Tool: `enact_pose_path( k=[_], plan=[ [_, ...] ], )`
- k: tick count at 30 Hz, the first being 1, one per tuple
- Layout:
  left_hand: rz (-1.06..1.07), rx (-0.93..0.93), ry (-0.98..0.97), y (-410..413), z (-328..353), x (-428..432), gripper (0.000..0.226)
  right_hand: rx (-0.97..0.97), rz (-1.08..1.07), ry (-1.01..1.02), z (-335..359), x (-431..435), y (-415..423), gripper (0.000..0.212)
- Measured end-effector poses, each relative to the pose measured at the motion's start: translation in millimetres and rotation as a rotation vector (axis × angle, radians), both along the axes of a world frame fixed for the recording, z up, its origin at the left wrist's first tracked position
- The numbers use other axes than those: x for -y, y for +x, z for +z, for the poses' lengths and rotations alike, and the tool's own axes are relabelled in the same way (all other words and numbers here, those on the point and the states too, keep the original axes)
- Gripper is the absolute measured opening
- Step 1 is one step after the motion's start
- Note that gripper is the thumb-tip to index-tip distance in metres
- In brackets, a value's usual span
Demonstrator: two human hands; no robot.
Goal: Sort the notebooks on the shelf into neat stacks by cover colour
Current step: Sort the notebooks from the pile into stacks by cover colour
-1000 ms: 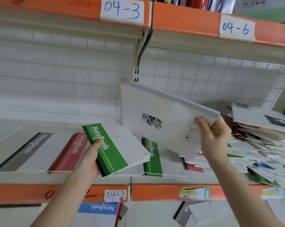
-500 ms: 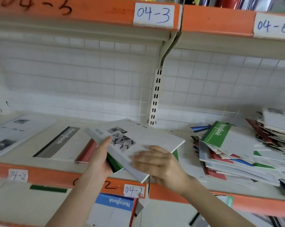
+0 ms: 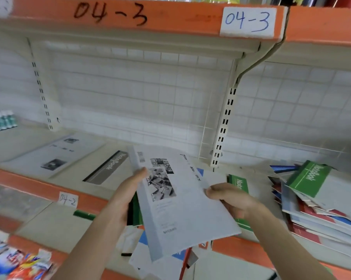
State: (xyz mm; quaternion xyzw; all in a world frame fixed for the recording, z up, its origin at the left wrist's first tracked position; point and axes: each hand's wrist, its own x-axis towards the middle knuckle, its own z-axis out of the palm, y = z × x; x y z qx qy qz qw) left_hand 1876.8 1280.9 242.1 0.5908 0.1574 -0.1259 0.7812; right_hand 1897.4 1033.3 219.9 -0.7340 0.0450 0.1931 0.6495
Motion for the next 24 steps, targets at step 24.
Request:
enact_pose_path(
  k=[24],
  plan=[
    [0.283, -0.055, -0.081, 77, -23, -279, 0.007, 0.211, -0.471, 0.183, -8, -234, 117, 0.022]
  ],
)
